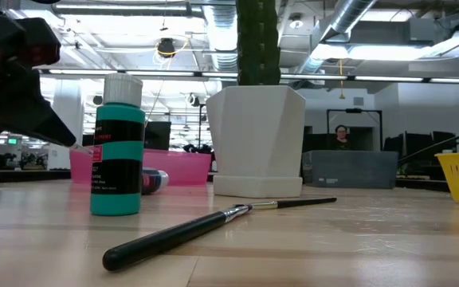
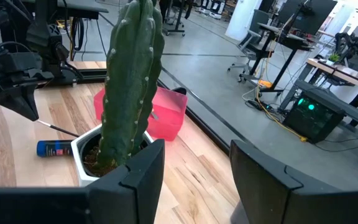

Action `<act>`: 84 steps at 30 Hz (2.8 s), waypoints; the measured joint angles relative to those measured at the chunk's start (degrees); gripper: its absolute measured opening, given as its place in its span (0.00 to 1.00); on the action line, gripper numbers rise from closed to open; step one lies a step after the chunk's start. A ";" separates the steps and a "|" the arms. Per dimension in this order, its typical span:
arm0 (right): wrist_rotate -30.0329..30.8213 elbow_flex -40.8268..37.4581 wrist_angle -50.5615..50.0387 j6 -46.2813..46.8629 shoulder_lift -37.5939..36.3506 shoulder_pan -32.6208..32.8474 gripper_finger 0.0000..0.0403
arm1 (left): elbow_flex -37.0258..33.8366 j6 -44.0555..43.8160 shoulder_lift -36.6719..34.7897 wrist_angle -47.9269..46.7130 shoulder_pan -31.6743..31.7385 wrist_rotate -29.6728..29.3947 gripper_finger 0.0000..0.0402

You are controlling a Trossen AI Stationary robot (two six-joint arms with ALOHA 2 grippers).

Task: Pick & Place Paint Supplies
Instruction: Put the eyeshadow brush into the black bin

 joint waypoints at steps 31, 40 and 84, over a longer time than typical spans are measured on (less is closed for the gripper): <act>-0.02 0.00 0.02 -0.02 -0.01 0.00 0.44 | 0.07 7.65 -2.78 0.46 -1.62 -6.65 0.00; -0.01 0.00 0.00 -0.13 0.00 -0.02 0.44 | 0.09 24.30 -12.72 4.68 -3.92 -4.03 0.00; -2.57 0.00 -0.61 -0.09 0.00 0.00 0.44 | 0.07 64.20 -13.78 41.42 -7.05 8.25 0.00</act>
